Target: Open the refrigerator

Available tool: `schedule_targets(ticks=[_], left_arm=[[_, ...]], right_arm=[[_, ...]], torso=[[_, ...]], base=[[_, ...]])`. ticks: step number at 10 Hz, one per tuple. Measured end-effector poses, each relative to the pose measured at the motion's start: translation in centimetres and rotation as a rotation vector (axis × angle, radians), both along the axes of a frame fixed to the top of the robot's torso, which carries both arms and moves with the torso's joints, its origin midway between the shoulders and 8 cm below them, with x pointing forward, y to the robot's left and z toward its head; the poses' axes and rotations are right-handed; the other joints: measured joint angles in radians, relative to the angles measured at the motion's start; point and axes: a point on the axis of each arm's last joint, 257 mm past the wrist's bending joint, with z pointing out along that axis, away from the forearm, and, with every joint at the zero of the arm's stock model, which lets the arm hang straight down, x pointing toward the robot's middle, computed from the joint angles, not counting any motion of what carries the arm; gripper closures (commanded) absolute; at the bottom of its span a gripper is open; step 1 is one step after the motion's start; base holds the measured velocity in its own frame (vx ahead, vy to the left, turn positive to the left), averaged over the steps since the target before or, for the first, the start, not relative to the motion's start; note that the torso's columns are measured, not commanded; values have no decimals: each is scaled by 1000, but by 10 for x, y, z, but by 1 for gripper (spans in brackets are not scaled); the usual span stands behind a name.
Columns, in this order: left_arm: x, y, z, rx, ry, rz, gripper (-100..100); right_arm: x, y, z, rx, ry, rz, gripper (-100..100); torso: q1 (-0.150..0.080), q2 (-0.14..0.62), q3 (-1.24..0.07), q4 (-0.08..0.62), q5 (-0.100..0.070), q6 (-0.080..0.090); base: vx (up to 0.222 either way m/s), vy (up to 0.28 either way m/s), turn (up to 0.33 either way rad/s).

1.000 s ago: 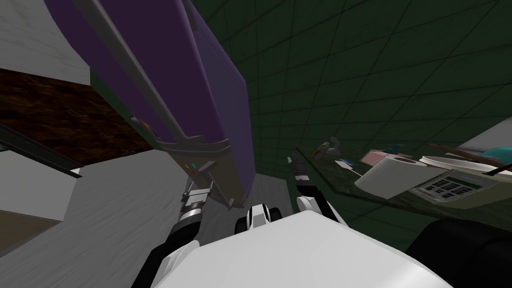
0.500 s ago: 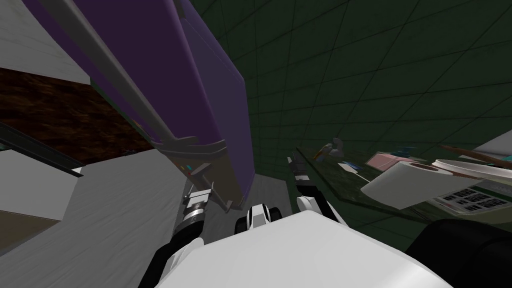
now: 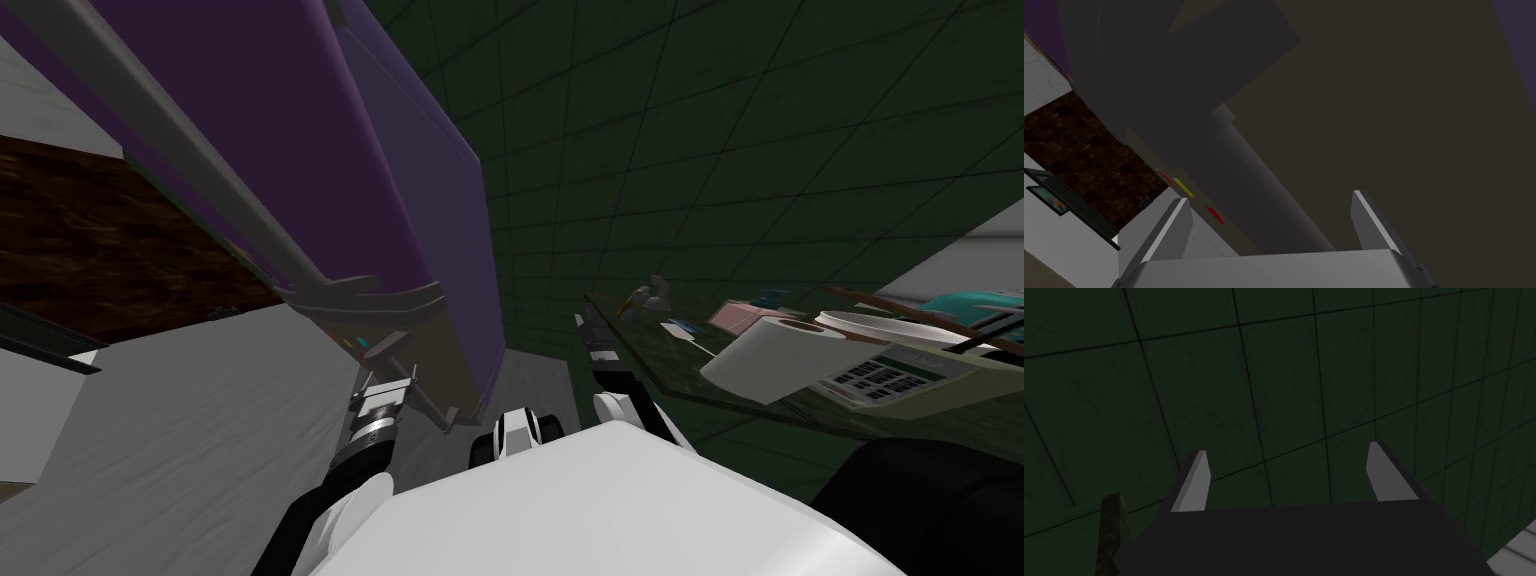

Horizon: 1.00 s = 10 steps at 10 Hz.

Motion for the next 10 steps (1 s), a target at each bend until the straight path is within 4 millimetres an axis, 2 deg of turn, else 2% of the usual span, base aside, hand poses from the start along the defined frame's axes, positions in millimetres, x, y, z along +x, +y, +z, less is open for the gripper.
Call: schedule_targets(ticks=[1, 2, 8, 10], left_arm=[[0, 7, 2, 0, -1, 10, -100], [0, 8, 2, -1, 0, 10, 100], [0, -25, 3, 3, -20, -25, 100], [-1, -29, 3, 3, -22, -30, 100]], right_arm=[[0, 0, 0, 0, 0, 0, 0], [0, 0, 0, 0, 0, 0, 0], [0, 0, 0, 0, 0, 0, 0], [0, 0, 0, 0, 0, 0, 0]], torso=[[0, 0, 0, 0, 0, 0], [1, 1, 0, 0, 0, 0], [-8, 4, 4, -3, 2, 1], [-6, 4, 3, -1, 0, 1]], base=[[5, -12, -18], [-1, 23, 118], [-2, 32, 74], [-57, 77, -68]])
